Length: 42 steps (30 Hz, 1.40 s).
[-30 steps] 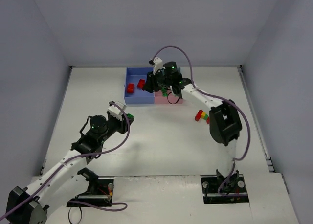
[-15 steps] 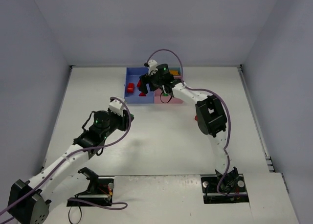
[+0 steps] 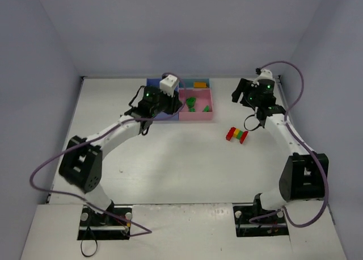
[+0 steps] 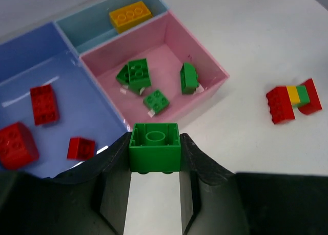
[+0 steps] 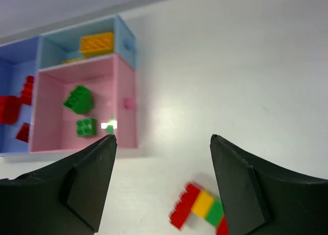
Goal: Sort the legos into containers by color
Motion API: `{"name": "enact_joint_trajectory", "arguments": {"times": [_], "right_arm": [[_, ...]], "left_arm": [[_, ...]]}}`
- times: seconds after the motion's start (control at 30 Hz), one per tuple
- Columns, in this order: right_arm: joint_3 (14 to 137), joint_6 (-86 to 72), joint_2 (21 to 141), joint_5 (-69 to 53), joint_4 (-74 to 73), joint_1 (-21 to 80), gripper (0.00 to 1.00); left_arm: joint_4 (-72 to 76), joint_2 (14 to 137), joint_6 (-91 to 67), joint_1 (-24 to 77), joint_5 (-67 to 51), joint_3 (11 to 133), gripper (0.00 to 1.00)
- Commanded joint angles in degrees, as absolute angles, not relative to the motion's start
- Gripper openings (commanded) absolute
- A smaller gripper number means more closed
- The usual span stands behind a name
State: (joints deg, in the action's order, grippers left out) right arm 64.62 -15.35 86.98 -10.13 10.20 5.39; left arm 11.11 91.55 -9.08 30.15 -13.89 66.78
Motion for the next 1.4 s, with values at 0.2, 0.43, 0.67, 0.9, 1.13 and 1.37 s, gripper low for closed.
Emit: {"name": "enact_joint_trajectory", "arguments": {"times": [0.2,0.43,0.67,0.9,1.13,1.37], "right_arm": [[52.3,-19.6,69.1,-0.2,-2.1,1.4,0.83],[49.5,-19.7,68.8,-0.3,-4.4,0.6,0.84],[51.8,-16.5,72.9,-6.2,-4.4,0.6,0.82],[60.6,-5.3,79.7,-9.6,-10.7,3.4,0.81],[72.2,9.4,90.4,-10.7,-20.7,5.7,0.85],[71.8,26.4,93.2,-9.4,-22.0,4.6,0.82]], "left_arm": [[10.5,111.9,-9.1,32.2,-15.2,91.8,0.19],[5.6,119.5,-9.0,32.9,-11.2,99.7,0.42],[4.1,118.4,-9.2,33.2,-9.9,100.2,0.59],[0.6,107.0,-9.2,33.6,-8.1,94.1,0.59],[-6.9,88.5,-9.8,33.6,-3.8,81.5,0.65],[-8.8,76.3,-11.5,33.6,-3.4,68.8,0.65]]}}
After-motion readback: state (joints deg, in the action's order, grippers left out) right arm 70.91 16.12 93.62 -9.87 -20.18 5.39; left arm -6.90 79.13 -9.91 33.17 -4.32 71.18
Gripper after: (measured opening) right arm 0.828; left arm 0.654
